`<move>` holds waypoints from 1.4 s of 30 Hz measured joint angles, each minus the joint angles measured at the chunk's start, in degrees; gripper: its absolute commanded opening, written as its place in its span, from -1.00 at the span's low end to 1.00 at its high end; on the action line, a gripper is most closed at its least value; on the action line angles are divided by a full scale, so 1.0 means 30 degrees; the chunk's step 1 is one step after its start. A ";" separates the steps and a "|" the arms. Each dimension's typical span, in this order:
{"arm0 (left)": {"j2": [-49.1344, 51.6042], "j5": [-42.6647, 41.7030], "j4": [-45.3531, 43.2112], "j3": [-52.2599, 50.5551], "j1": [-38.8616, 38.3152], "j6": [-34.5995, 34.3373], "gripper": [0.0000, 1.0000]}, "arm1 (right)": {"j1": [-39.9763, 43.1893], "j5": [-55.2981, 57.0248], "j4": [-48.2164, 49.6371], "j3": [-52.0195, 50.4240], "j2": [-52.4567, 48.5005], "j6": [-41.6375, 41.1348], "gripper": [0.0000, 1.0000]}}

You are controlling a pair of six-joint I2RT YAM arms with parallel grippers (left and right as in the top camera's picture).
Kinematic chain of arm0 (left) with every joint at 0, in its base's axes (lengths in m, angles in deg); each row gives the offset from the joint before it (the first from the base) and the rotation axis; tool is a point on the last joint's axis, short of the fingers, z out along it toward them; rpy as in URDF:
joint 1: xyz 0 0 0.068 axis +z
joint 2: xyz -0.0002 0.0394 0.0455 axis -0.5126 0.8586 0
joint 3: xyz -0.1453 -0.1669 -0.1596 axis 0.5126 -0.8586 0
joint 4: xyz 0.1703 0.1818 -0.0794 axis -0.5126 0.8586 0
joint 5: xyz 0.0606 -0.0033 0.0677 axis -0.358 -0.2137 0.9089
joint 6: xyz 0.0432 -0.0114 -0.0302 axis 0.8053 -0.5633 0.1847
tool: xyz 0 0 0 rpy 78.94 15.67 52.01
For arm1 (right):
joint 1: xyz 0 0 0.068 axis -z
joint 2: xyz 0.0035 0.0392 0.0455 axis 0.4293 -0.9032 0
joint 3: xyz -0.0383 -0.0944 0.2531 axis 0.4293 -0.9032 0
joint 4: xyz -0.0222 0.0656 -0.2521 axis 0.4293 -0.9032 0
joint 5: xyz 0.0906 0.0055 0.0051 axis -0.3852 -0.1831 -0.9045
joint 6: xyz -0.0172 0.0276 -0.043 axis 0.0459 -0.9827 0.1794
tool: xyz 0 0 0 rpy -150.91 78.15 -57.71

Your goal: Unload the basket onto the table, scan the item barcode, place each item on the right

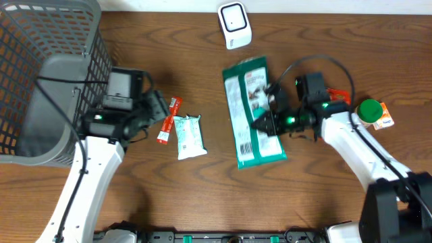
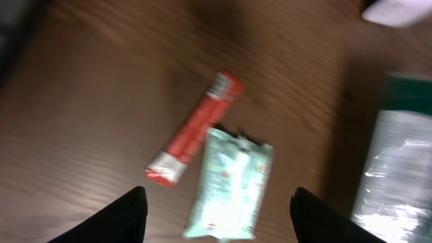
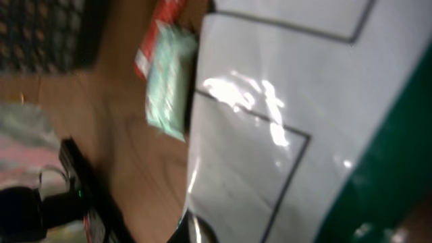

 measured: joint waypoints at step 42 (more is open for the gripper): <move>0.0044 0.0299 0.0321 0.0000 0.1938 0.0000 0.69 | -0.6885 2.1150 -0.4320 2.7044 -1.4338 1.5992 -0.98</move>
